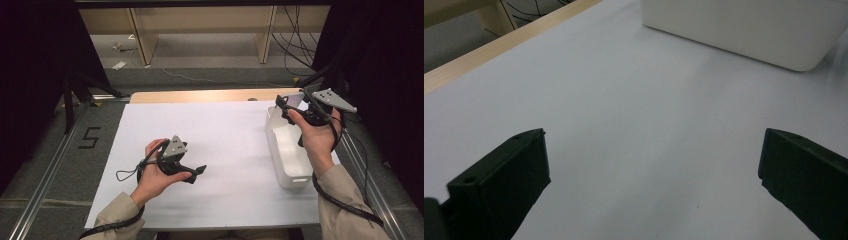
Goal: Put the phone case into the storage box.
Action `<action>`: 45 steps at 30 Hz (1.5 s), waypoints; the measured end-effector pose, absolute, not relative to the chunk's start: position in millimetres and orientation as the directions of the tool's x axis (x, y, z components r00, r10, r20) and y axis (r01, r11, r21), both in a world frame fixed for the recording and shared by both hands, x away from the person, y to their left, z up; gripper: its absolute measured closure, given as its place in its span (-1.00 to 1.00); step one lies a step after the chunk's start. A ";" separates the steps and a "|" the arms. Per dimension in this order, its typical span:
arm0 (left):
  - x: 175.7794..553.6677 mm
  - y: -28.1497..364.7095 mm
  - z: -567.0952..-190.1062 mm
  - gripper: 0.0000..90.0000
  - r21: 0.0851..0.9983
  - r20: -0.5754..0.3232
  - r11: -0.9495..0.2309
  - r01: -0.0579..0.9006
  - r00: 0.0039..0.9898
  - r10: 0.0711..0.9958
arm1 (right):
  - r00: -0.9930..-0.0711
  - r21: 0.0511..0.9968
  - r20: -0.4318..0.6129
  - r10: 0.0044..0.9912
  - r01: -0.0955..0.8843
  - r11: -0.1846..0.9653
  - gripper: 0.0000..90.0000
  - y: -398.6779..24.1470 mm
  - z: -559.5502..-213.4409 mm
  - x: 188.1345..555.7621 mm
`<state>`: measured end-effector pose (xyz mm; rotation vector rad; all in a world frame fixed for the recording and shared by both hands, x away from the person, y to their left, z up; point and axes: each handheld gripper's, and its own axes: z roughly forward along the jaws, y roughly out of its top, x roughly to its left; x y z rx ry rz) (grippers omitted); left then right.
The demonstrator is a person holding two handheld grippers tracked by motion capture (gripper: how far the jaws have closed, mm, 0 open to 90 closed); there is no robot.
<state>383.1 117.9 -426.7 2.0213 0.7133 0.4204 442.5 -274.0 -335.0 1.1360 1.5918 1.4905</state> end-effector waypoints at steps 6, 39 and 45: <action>383.3 118.0 -426.8 -1.00 0.856 0.012 -0.406 0.319 0.774 0.633 | -0.390 0.988 0.086 0.917 0.152 -0.028 -0.59 -275.6 -335.6 443.0; 383.3 118.2 -426.9 -1.00 0.857 0.011 -0.405 0.320 0.773 0.634 | -0.357 0.986 0.075 0.931 0.163 -0.016 -0.59 -283.1 -341.9 447.2; 383.2 118.2 -426.7 -1.00 0.857 0.011 -0.405 0.320 0.773 0.634 | -0.353 0.986 0.073 0.933 0.164 -0.015 -0.59 -284.2 -342.7 447.8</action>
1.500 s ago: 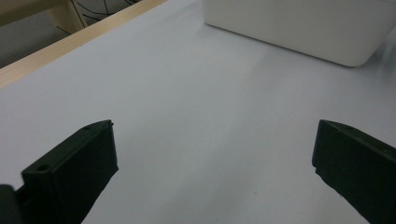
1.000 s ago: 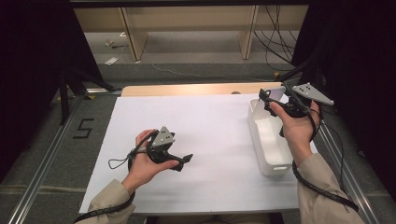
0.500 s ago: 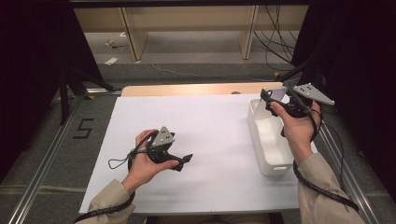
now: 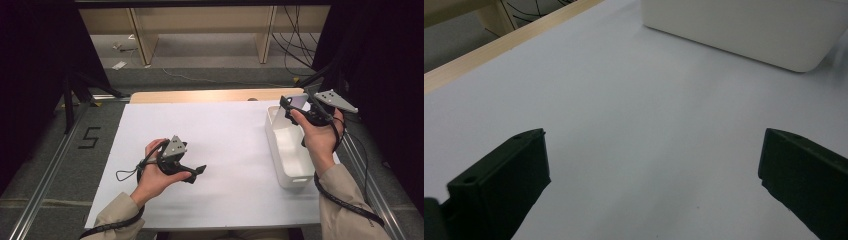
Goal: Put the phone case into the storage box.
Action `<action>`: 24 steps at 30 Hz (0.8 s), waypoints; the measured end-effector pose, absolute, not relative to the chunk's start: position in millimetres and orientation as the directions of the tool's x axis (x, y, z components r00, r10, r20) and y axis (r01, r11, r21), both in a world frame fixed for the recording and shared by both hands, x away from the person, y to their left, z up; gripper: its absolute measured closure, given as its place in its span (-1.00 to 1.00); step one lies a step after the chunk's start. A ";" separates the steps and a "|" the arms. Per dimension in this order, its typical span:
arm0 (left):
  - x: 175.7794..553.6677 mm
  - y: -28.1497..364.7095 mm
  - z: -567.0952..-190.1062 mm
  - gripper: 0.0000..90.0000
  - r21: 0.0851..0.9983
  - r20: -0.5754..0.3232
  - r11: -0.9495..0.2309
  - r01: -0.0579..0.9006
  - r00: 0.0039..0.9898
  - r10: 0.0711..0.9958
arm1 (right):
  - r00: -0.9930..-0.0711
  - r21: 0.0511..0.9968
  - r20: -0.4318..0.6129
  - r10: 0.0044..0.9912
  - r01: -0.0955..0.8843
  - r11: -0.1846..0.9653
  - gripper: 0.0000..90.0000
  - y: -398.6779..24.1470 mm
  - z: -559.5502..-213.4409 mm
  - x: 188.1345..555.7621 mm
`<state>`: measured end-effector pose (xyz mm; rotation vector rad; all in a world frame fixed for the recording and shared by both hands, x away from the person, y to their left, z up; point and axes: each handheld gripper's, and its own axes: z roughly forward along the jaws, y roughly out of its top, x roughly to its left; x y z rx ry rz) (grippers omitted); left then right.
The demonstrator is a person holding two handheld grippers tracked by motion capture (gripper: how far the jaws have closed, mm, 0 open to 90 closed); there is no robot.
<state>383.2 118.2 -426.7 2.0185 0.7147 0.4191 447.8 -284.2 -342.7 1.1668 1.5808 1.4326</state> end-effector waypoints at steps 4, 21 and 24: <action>383.3 118.4 -426.2 -1.00 0.858 0.011 -0.403 0.319 0.773 0.634 | -0.352 0.986 0.075 0.933 0.168 -0.015 -0.59 -284.4 -343.5 448.2; 383.3 118.7 -426.2 -1.00 0.860 0.010 -0.400 0.317 0.773 0.635 | -0.338 0.985 0.070 0.939 0.174 -0.010 -0.59 -287.8 -346.1 450.0; 383.2 118.7 -426.1 -1.00 0.859 0.011 -0.401 0.317 0.773 0.635 | -0.334 0.985 0.067 0.940 0.172 -0.009 -0.59 -288.9 -346.1 450.4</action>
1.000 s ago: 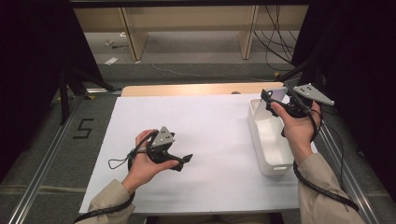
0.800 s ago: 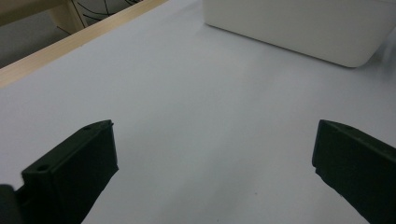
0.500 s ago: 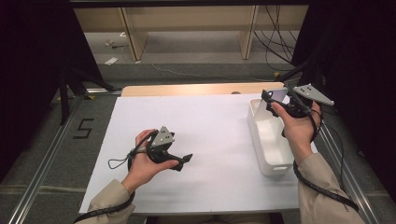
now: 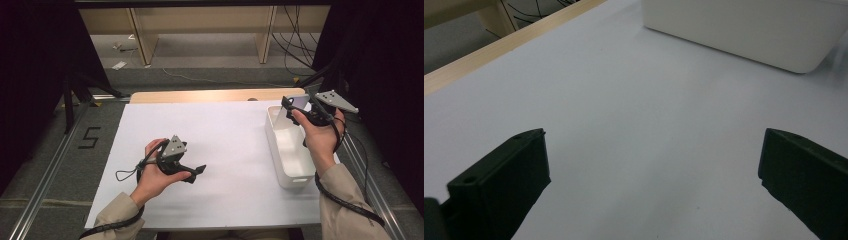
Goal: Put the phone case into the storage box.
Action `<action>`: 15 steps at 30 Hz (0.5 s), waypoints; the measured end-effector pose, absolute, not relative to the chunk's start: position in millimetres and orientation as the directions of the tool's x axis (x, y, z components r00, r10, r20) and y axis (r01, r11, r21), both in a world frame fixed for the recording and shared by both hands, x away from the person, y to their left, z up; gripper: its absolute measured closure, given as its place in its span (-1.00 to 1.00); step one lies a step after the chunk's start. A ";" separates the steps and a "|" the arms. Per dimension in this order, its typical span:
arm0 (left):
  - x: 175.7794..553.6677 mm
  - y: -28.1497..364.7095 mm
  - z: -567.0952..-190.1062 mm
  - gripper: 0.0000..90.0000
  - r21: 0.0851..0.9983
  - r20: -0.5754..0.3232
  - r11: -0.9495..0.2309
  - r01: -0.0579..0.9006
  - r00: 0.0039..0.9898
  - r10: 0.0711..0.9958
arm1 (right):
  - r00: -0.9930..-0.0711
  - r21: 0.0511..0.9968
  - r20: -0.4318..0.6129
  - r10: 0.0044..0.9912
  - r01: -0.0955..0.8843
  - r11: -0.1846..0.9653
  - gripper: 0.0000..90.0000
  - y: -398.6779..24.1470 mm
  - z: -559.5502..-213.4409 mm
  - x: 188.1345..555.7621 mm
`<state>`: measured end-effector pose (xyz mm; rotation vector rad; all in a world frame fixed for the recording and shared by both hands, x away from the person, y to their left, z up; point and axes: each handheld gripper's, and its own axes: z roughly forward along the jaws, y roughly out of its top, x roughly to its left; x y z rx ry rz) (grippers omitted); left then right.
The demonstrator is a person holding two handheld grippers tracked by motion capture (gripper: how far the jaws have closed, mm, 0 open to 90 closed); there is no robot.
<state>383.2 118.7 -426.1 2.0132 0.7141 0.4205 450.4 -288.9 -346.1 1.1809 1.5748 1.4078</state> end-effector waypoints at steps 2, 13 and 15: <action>383.3 118.8 -426.2 -1.00 0.860 0.010 -0.400 0.318 0.772 0.635 | -0.332 0.985 0.069 0.941 0.174 -0.011 -0.59 -289.4 -346.3 450.4; 383.3 118.8 -426.2 -1.00 0.860 0.010 -0.400 0.318 0.772 0.635 | -0.322 0.984 0.068 0.944 0.178 -0.010 -0.59 -292.6 -347.7 451.9; 383.3 118.8 -426.2 -1.00 0.860 0.010 -0.400 0.318 0.773 0.635 | -0.320 0.984 0.067 0.945 0.178 -0.010 -0.59 -293.0 -347.9 452.1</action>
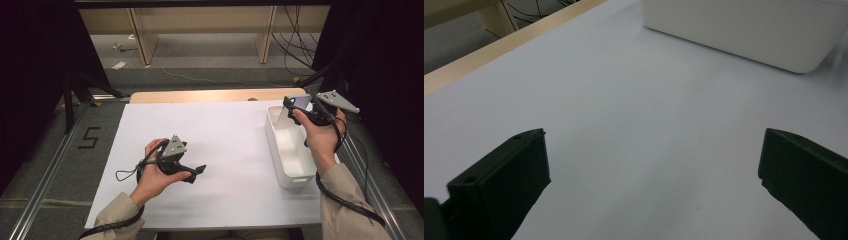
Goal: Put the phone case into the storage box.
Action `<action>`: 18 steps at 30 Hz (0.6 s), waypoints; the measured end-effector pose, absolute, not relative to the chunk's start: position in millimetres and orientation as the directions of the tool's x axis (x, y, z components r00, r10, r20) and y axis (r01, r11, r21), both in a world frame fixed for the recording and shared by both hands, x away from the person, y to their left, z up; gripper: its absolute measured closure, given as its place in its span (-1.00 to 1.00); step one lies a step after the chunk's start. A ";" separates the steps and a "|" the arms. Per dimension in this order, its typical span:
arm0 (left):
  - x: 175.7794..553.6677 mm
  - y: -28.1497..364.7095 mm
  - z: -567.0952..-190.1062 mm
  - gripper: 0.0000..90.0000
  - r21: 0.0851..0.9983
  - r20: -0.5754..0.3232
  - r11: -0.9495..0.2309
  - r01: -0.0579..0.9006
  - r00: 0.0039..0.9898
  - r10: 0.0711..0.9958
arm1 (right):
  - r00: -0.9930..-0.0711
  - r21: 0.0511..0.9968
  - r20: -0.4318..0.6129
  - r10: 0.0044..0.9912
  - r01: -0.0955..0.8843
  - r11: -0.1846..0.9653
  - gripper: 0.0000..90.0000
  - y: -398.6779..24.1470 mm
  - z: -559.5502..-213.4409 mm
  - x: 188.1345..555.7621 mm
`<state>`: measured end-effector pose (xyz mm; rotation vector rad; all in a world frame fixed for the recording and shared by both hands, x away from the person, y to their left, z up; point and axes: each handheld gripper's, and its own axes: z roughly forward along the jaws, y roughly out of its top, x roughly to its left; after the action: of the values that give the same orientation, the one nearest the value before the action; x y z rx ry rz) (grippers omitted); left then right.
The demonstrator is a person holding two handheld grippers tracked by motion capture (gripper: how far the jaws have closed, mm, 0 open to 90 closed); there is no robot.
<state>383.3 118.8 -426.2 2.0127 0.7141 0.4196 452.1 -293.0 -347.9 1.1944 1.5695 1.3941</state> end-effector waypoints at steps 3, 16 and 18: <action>383.4 119.0 -426.1 -1.00 0.860 0.011 -0.400 0.318 0.772 0.636 | -0.317 0.983 0.070 0.946 0.181 -0.012 -0.59 -293.8 -348.3 452.5; 383.5 119.1 -426.1 -1.00 0.860 0.010 -0.400 0.318 0.772 0.636 | -0.306 0.982 0.069 0.949 0.190 -0.010 -0.59 -296.8 -351.6 455.0; 383.5 119.2 -425.9 -1.00 0.859 0.011 -0.401 0.317 0.772 0.635 | -0.306 0.982 0.069 0.950 0.190 -0.011 -0.59 -296.8 -352.3 455.4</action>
<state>383.5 119.2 -425.9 2.0135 0.7143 0.4210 455.4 -296.8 -352.3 1.2130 1.5672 1.3783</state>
